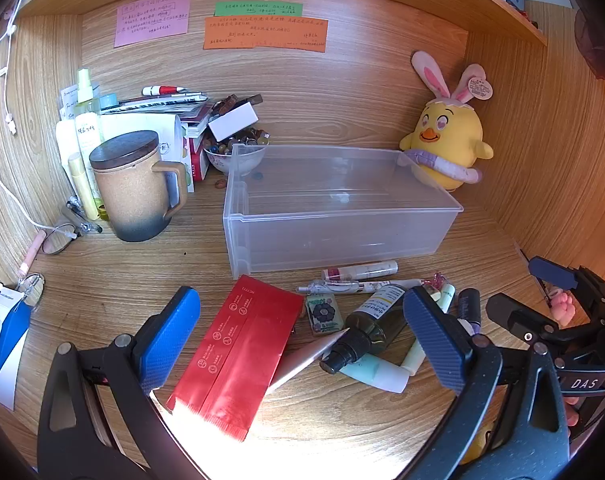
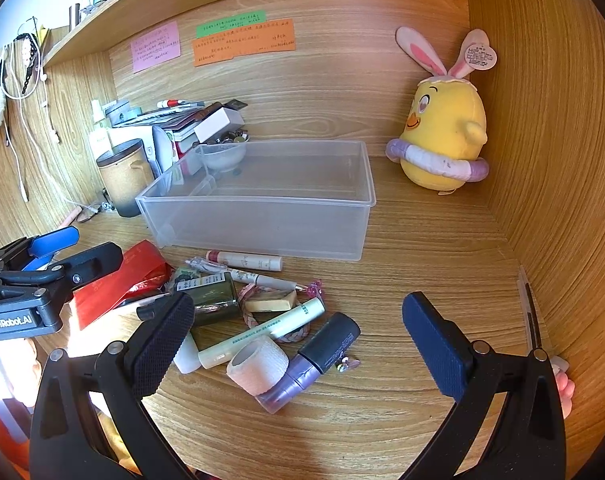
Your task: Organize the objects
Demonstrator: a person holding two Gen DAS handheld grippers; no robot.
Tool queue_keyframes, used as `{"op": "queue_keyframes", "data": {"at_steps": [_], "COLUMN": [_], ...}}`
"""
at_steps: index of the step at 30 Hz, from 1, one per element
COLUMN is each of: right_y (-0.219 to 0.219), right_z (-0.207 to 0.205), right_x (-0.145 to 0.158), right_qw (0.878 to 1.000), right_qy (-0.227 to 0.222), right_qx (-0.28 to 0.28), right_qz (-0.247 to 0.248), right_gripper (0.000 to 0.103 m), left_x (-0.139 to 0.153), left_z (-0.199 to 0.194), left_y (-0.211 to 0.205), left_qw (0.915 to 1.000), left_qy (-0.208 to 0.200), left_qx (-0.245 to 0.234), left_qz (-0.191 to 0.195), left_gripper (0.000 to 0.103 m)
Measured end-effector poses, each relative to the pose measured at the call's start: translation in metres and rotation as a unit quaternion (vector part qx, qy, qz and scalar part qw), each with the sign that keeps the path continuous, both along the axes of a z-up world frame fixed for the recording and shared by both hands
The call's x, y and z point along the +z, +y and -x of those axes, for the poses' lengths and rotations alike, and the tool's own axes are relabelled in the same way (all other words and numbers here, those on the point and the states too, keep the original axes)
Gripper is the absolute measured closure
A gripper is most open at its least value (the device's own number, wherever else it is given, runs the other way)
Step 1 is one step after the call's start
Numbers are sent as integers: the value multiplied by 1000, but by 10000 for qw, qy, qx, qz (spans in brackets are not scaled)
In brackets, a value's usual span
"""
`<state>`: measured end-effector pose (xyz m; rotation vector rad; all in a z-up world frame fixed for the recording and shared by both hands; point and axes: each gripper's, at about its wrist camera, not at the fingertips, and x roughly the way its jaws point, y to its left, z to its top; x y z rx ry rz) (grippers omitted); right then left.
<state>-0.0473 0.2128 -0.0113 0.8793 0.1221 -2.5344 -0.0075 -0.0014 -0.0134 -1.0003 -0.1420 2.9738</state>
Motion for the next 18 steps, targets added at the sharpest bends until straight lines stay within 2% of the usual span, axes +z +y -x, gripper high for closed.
{"op": "queue_keyframes", "data": {"at_steps": [18], "right_y": [0], "right_z": [-1], "right_x": [0], "right_qw": [10000], "right_qy": [-4], "right_qx": [-6], "right_qz": [19], "right_gripper": [0], "left_x": [3], "left_z": [-4], "left_y": [1], "left_qw": [9999], "left_qy": [74], "left_qx": [-61], "left_qz": [-37], "left_gripper": [0]}}
